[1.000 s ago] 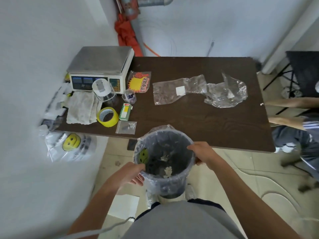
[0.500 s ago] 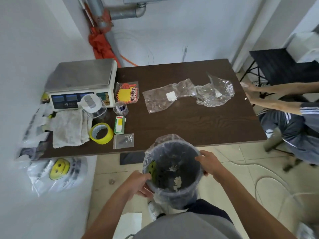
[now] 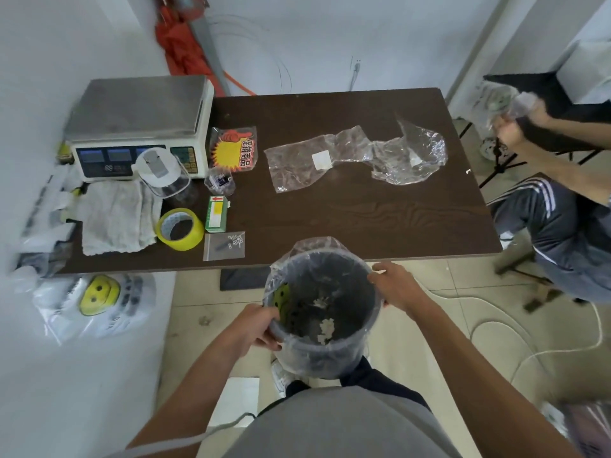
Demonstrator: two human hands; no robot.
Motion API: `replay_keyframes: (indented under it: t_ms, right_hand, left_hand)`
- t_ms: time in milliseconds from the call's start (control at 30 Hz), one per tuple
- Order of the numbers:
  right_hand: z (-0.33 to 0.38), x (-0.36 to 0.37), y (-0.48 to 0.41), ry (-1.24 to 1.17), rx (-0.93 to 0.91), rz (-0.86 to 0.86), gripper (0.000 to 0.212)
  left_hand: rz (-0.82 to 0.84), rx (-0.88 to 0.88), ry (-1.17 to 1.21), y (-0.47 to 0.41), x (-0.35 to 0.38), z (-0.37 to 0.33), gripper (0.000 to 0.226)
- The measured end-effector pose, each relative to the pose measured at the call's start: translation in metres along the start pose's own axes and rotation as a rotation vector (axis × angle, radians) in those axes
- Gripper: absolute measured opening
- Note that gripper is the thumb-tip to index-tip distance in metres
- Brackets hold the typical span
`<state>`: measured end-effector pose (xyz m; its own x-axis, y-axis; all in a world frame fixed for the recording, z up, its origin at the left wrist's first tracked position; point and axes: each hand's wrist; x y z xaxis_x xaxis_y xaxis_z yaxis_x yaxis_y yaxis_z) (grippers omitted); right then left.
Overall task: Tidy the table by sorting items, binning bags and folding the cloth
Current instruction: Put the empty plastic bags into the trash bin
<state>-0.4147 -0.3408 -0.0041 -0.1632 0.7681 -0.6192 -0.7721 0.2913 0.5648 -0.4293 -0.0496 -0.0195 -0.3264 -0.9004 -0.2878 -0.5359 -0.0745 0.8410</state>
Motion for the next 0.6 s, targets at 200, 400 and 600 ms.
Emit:
replay_keyframes:
  t_ms: [200, 400, 600]
  right_hand:
    - [0.008, -0.006, -0.011, 0.231, -0.128, -0.014, 0.041]
    - [0.038, -0.01, -0.039, 0.33, -0.271, 0.035, 0.046]
    - [0.074, -0.019, -0.07, 0.289, -0.344, 0.052, 0.052]
  left_hand:
    - [-0.01, 0.017, 0.006, -0.001, 0.01, -0.009, 0.025]
    - [-0.059, 0.024, 0.018, 0.007, 0.014, -0.027, 0.027]
    - [-0.066, 0.017, 0.016, 0.012, 0.019, -0.032, 0.022]
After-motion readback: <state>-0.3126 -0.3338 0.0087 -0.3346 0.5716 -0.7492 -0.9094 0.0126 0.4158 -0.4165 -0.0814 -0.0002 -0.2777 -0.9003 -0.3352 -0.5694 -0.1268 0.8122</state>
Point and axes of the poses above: each hand's wrist, its own y-axis away from the middle knuckle, its own x-axis out of the palm, z = x × y, and after that the axes turned 5 degrees about -z, right-handed
